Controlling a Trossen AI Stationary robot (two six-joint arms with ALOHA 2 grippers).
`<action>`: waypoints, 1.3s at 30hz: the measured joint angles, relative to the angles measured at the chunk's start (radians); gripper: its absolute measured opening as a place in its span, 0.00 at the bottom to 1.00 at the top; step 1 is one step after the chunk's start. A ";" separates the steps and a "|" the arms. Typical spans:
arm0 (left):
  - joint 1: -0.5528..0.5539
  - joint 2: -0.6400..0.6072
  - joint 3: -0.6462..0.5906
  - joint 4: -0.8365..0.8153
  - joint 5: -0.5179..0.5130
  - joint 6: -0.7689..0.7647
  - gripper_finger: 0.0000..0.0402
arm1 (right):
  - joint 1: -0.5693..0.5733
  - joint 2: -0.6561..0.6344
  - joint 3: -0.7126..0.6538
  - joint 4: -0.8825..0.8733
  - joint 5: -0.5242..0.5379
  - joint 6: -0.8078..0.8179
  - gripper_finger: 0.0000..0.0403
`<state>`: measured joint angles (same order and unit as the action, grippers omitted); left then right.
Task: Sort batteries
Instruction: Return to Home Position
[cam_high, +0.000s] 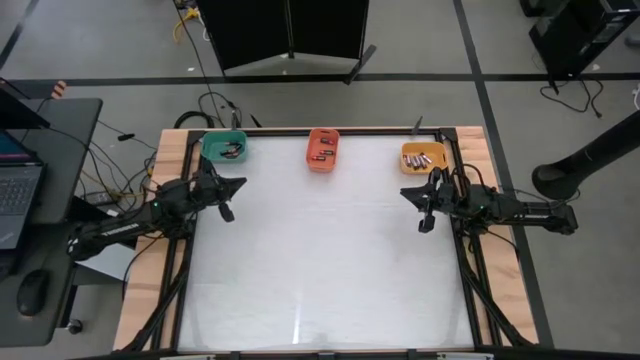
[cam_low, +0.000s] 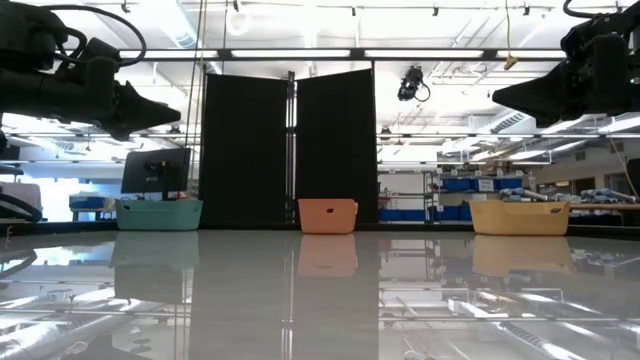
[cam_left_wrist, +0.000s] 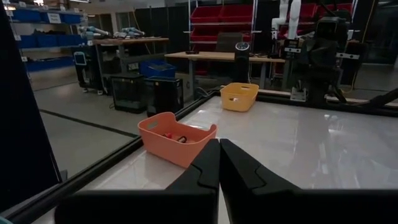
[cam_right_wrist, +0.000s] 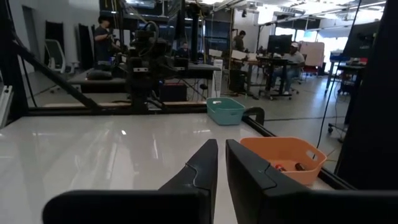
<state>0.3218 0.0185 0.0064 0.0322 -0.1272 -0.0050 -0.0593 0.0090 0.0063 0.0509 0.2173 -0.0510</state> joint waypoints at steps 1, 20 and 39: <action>0.000 0.000 0.000 0.000 0.000 0.000 0.04 | 0.000 0.000 0.000 0.000 0.000 -0.002 0.11; 0.000 0.000 0.000 0.000 0.000 0.000 0.04 | 0.000 0.000 0.000 0.000 -0.001 -0.004 0.11; 0.000 0.000 0.000 0.000 0.000 0.000 0.04 | 0.000 0.000 0.000 0.000 -0.001 -0.004 0.12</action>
<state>0.3218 0.0185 0.0064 0.0319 -0.1272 -0.0051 -0.0593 0.0090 0.0063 0.0509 0.2161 -0.0551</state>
